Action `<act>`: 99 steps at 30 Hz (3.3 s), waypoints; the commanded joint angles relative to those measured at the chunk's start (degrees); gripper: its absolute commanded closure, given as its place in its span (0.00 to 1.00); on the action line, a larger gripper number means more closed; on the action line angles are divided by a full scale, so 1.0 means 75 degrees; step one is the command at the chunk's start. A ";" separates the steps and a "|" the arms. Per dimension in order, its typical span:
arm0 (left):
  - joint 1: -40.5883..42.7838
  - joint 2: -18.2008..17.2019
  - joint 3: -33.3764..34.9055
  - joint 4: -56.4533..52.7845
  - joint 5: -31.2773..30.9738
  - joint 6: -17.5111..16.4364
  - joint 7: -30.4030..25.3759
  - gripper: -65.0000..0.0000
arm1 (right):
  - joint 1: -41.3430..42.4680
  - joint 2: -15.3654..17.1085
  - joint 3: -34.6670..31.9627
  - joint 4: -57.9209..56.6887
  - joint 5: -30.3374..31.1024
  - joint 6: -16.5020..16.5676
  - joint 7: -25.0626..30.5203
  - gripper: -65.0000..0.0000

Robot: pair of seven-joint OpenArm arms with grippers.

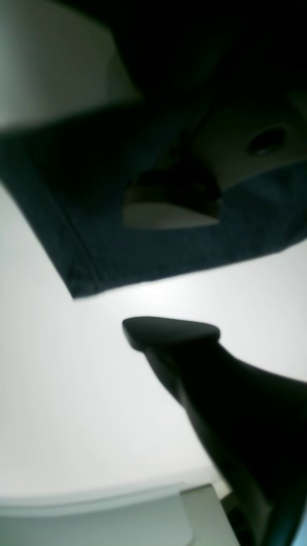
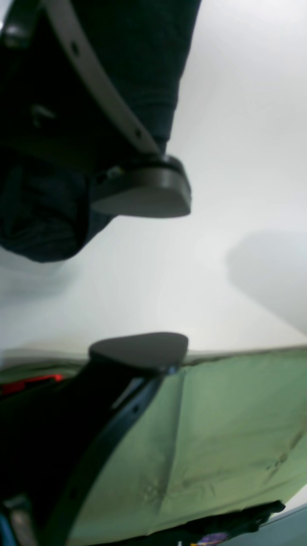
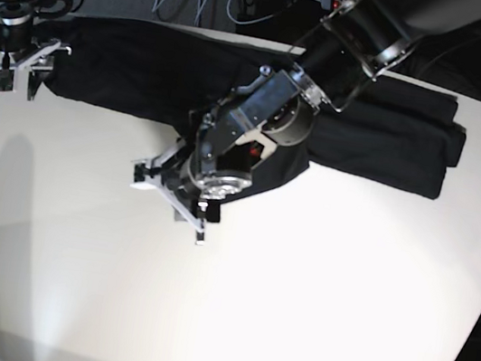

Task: Fold the T-shirt properly
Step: 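Release the sleeve and move the left gripper over the shirt middle, then lower the left gripper onto the folded sleeve and pinch it, then carry the pinched cloth with the left gripper to the strip's end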

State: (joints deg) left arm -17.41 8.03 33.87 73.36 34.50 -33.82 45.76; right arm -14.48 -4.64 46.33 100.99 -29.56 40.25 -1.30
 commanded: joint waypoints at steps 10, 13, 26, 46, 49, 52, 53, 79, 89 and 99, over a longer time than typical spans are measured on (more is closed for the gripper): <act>0.0276 0.0129 -0.0067 0.0434 -0.1547 0.0812 0.0363 0.50 | 0.0202 -0.0195 -0.0263 0.0161 0.0091 -0.0033 0.0203 0.39; 0.0276 0.0129 -0.0067 0.0445 -0.2543 0.1726 0.0387 0.50 | 0.0213 -0.0195 -0.0263 0.0161 0.0091 -0.0033 0.0203 0.39; 0.0006 0.0129 -0.0009 -0.0680 -0.4723 0.4305 0.0094 0.50 | 0.0225 -0.0195 -0.0275 0.0161 0.0079 -0.0033 0.0214 0.39; -0.0181 0.0129 0.0718 -0.1231 -0.5602 0.4774 -0.0750 0.50 | 0.0225 -0.0184 -0.0392 0.0161 0.0091 -0.0033 0.0214 0.39; -0.0193 0.0129 0.0718 -0.1512 -0.5638 0.4949 -0.0879 0.50 | 0.0225 -0.0184 -0.0392 0.0161 0.0091 -0.0033 0.0214 0.39; -0.0193 0.0129 0.0718 -0.1653 -0.5638 0.4961 -0.1031 0.50 | 0.0225 -0.0172 -0.0486 0.0161 0.0091 -0.0033 0.0214 0.39; -0.0193 0.0129 0.0718 -0.1711 -0.5638 0.4961 -0.1031 0.50 | 0.0225 -0.0172 -0.0486 0.0161 0.0091 -0.0033 0.0214 0.39; -0.0146 0.0129 0.0577 -0.1934 -0.5626 0.5055 -0.1172 1.00 | 0.0225 -0.0160 -0.0486 0.0149 0.0103 -0.0033 0.0214 0.39; 0.0616 -0.0092 -0.0067 0.1078 -0.5649 0.5524 -0.0504 1.00 | 0.0225 -0.0137 -0.0474 0.0149 0.0103 -0.0033 0.0214 0.39; 0.2257 -0.1089 -0.1626 0.4243 -0.5720 0.5465 0.0305 1.00 | 0.0225 -0.0137 -0.0486 0.0126 0.0114 -0.0033 0.0214 0.39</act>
State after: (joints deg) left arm -0.10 -0.47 21.50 104.31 -8.19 7.51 48.90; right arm -13.08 -6.20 42.57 100.95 -29.54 40.25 -0.99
